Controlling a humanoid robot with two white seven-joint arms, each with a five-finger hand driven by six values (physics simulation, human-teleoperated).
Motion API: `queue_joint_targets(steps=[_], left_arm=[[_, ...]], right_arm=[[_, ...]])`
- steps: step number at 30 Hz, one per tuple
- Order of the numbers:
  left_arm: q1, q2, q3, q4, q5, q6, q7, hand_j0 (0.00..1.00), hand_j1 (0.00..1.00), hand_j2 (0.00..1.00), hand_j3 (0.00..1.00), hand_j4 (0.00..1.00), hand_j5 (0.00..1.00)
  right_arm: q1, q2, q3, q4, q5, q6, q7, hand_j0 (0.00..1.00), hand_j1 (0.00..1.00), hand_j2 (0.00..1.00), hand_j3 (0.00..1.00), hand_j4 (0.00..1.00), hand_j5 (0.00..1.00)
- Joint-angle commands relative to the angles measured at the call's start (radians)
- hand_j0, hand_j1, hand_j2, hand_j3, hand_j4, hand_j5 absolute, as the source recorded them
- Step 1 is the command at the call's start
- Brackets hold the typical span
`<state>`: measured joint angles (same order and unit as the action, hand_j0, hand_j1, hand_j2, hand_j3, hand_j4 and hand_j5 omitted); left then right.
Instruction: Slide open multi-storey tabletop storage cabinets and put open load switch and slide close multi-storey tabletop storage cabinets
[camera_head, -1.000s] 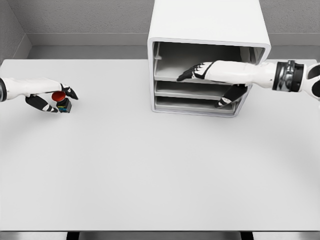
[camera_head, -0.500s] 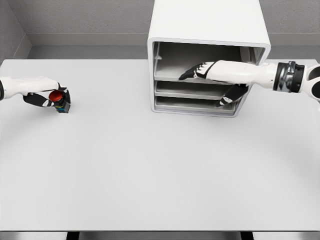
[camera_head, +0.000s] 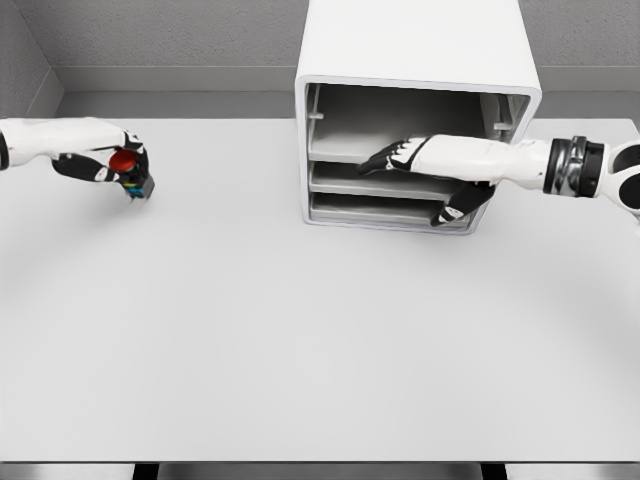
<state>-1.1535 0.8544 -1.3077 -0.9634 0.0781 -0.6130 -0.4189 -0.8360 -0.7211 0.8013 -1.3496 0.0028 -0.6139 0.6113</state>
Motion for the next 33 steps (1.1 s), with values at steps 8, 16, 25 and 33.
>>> queue_joint_targets(steps=[8, 16, 25, 33], left_arm=[[-0.028, 0.025, 0.007, -0.13, 0.009, 0.002, -0.011, 0.43, 0.43, 0.43, 0.43, 0.43, 0.43], [-0.043, 0.04, 0.005, -0.193, 0.022, 0.002, -0.011, 0.43, 0.43, 0.43, 0.43, 0.43, 0.43], [-0.057, 0.095, 0.005, -0.287, 0.048, 0.002, -0.009, 0.43, 0.43, 0.43, 0.43, 0.43, 0.43], [-0.064, 0.107, 0.005, -0.368, 0.052, 0.002, -0.006, 0.43, 0.43, 0.43, 0.43, 0.43, 0.43]], right_arm=[[0.021, -0.061, -0.005, -0.097, -0.015, 0.003, 0.0, 1.0, 1.0, 1.0, 1.0, 1.0, 1.0], [0.054, -0.1, -0.011, -0.172, -0.02, 0.003, 0.0, 1.0, 1.0, 1.0, 1.0, 1.0, 1.0], [0.097, -0.158, -0.037, -0.292, -0.024, 0.003, 0.0, 1.0, 1.0, 1.0, 1.0, 1.0, 1.0], [0.084, -0.113, -0.14, -0.293, -0.017, 0.146, 0.0, 1.0, 1.0, 1.0, 1.0, 1.0, 1.0]])
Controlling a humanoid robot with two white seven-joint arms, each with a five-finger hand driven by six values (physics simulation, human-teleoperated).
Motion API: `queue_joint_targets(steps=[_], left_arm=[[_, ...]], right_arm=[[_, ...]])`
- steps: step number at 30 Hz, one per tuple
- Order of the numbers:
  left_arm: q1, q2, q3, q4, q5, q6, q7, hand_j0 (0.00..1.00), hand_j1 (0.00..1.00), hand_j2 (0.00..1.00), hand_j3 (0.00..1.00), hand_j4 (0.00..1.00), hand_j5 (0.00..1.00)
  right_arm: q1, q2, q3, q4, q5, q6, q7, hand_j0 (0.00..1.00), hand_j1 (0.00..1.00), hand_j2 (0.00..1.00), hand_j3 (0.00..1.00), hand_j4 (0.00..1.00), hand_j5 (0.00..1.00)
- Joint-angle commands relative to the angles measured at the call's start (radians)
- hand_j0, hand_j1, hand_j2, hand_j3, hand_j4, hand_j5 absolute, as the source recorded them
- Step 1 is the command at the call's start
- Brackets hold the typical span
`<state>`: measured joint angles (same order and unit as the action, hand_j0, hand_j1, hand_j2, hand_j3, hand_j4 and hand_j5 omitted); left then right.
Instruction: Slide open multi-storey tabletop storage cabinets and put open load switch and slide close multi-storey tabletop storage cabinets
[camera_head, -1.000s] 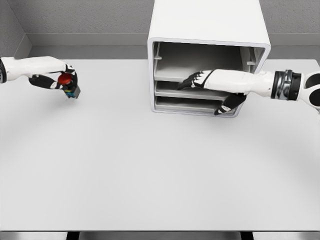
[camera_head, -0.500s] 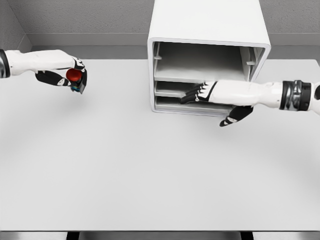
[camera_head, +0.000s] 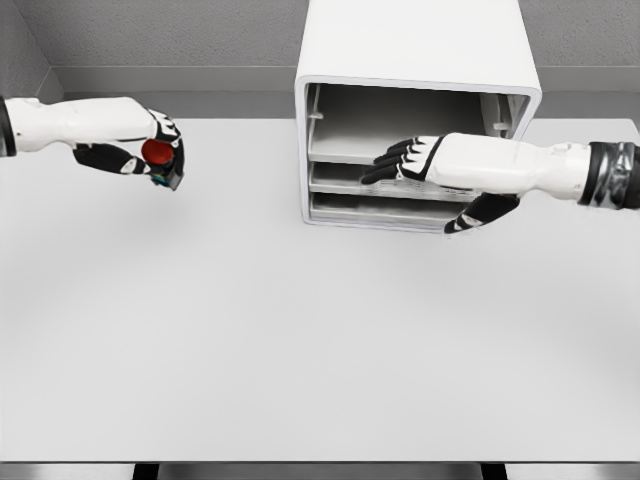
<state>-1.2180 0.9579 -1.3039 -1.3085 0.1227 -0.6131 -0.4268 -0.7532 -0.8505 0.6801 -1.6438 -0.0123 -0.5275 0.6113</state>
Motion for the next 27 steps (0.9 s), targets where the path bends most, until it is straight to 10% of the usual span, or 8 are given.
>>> queue_joint_targets(steps=[1, 7, 27], left_arm=[[0.0, 0.004, 0.002, -0.028, 0.008, 0.002, 0.002, 0.43, 0.43, 0.43, 0.43, 0.43, 0.43], [0.002, 0.002, 0.002, -0.04, 0.002, 0.002, 0.002, 0.43, 0.43, 0.43, 0.43, 0.43, 0.43], [0.003, 0.058, 0.035, -0.235, 0.006, 0.002, 0.002, 0.43, 0.43, 0.43, 0.43, 0.43, 0.43]], right_arm=[[0.0, 0.024, -0.019, 0.004, 0.005, 0.084, 0.0, 1.0, 1.0, 1.0, 1.0, 1.0, 1.0], [-0.018, 0.087, -0.011, 0.108, 0.072, 0.153, 0.0, 1.0, 1.0, 1.0, 1.0, 1.0, 1.0], [-0.002, 0.113, -0.005, 0.053, 0.115, 0.218, 0.0, 1.0, 1.0, 1.0, 1.0, 1.0, 1.0]])
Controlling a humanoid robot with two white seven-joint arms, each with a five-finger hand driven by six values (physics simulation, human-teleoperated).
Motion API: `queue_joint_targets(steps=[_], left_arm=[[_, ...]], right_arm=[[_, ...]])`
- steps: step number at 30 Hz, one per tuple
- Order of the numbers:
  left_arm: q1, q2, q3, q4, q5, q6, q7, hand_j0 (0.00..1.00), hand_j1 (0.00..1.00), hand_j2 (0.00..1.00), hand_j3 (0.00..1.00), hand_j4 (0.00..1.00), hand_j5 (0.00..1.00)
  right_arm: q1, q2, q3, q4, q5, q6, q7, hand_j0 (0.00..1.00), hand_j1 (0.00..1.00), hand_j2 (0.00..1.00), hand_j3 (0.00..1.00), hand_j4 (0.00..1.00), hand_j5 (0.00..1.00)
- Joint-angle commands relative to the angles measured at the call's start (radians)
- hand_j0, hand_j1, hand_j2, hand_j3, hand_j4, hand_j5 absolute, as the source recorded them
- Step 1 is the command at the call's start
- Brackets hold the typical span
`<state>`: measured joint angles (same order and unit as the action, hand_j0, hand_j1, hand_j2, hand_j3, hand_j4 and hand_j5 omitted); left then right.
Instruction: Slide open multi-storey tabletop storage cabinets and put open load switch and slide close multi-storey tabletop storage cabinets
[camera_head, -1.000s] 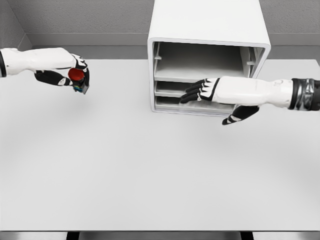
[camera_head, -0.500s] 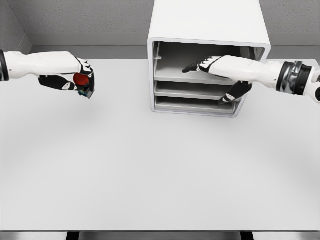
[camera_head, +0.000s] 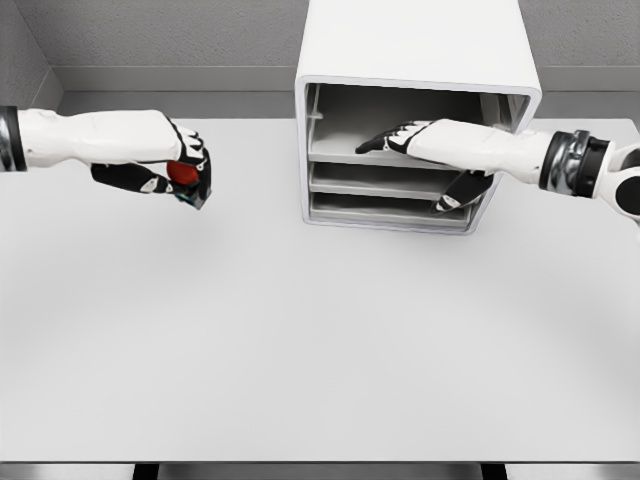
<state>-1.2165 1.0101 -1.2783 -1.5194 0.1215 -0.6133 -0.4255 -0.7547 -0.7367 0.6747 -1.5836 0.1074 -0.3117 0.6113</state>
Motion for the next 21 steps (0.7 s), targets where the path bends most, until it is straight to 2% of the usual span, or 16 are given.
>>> queue_joint_targets(steps=[1, 6, 13, 21], left_arm=[[0.0, 0.005, 0.01, -0.03, 0.007, 0.002, 0.001, 0.43, 0.43, 0.43, 0.43, 0.43, 0.43], [-0.006, 0.004, 0.02, -0.039, 0.006, 0.002, 0.001, 0.43, 0.43, 0.43, 0.43, 0.43, 0.43], [-0.026, 0.004, 0.034, -0.074, 0.007, 0.002, 0.001, 0.43, 0.43, 0.43, 0.43, 0.43, 0.43], [-0.037, -0.004, 0.033, -0.074, 0.009, 0.002, 0.001, 0.43, 0.43, 0.43, 0.43, 0.43, 0.43]], right_arm=[[0.002, -0.001, 0.0, -0.009, -0.003, 0.002, 0.0, 1.0, 1.0, 1.0, 1.0, 1.0, 1.0], [0.008, 0.02, 0.011, 0.005, 0.023, 0.0, 0.0, 1.0, 1.0, 1.0, 1.0, 1.0, 1.0], [0.003, 0.025, 0.016, 0.097, 0.025, -0.03, 0.0, 1.0, 1.0, 1.0, 1.0, 1.0, 1.0], [0.017, 0.045, 0.019, 0.085, 0.035, -0.033, 0.0, 1.0, 1.0, 1.0, 1.0, 1.0, 1.0]])
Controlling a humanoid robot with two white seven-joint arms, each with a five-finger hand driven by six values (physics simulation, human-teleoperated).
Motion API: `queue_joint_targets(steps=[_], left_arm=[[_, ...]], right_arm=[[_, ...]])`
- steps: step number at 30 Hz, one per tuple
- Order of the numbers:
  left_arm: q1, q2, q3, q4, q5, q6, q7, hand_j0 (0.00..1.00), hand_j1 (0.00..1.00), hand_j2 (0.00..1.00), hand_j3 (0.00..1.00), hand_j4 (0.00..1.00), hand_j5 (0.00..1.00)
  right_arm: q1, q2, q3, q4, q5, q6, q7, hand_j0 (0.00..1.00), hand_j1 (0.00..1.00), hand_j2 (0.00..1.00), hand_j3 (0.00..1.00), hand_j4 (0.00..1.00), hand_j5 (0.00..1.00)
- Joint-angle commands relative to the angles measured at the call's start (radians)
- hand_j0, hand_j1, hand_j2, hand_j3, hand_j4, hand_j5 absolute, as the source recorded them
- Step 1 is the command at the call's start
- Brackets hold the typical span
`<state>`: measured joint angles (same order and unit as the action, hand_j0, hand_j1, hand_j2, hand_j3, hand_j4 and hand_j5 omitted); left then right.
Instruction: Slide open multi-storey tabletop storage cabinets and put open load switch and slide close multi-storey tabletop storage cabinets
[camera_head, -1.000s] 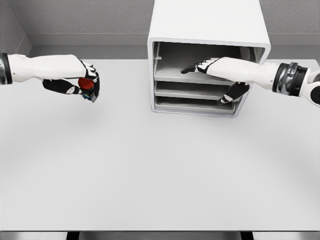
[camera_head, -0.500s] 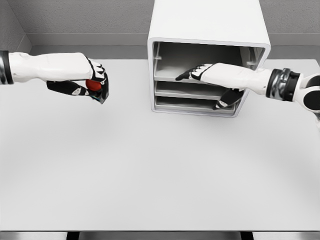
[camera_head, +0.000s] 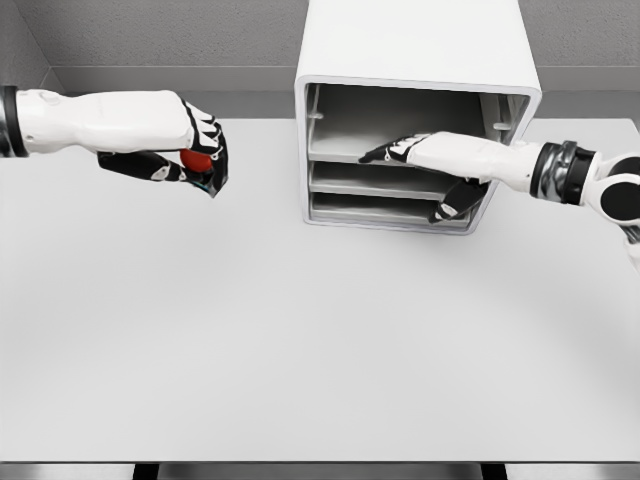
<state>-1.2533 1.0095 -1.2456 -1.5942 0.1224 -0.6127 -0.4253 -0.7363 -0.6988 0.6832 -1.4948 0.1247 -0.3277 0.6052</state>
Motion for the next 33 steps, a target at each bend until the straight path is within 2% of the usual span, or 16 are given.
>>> queue_joint_targets(steps=[1, 11, 23, 29, 33], left_arm=[[0.0, -0.005, 0.0, 0.0, 0.006, 0.002, 0.0, 0.43, 0.43, 0.43, 0.43, 0.43, 0.43], [0.002, -0.006, 0.0, -0.009, -0.001, 0.002, 0.0, 0.43, 0.43, 0.43, 0.43, 0.43, 0.43], [0.0, -0.009, 0.0, -0.009, -0.001, 0.002, 0.0, 0.43, 0.43, 0.43, 0.43, 0.43, 0.43], [-0.002, -0.009, 0.0, -0.009, -0.001, 0.002, 0.0, 0.43, 0.43, 0.43, 0.43, 0.43, 0.43], [0.0, -0.009, 0.0, -0.01, -0.001, 0.002, 0.0, 0.43, 0.43, 0.43, 0.43, 0.43, 0.43]], right_arm=[[0.0, 0.007, 0.01, -0.008, 0.019, -0.017, 0.006, 1.0, 1.0, 1.0, 1.0, 1.0, 1.0], [0.008, -0.007, 0.036, -0.059, 0.016, -0.016, 0.006, 1.0, 1.0, 1.0, 1.0, 1.0, 1.0], [0.032, -0.053, 0.038, -0.157, 0.007, -0.017, 0.006, 1.0, 1.0, 1.0, 1.0, 1.0, 1.0], [0.038, -0.059, 0.036, -0.17, 0.006, -0.027, 0.006, 1.0, 1.0, 1.0, 1.0, 1.0, 1.0], [0.038, -0.09, 0.039, -0.177, -0.031, -0.053, 0.006, 1.0, 1.0, 1.0, 1.0, 1.0, 1.0]])
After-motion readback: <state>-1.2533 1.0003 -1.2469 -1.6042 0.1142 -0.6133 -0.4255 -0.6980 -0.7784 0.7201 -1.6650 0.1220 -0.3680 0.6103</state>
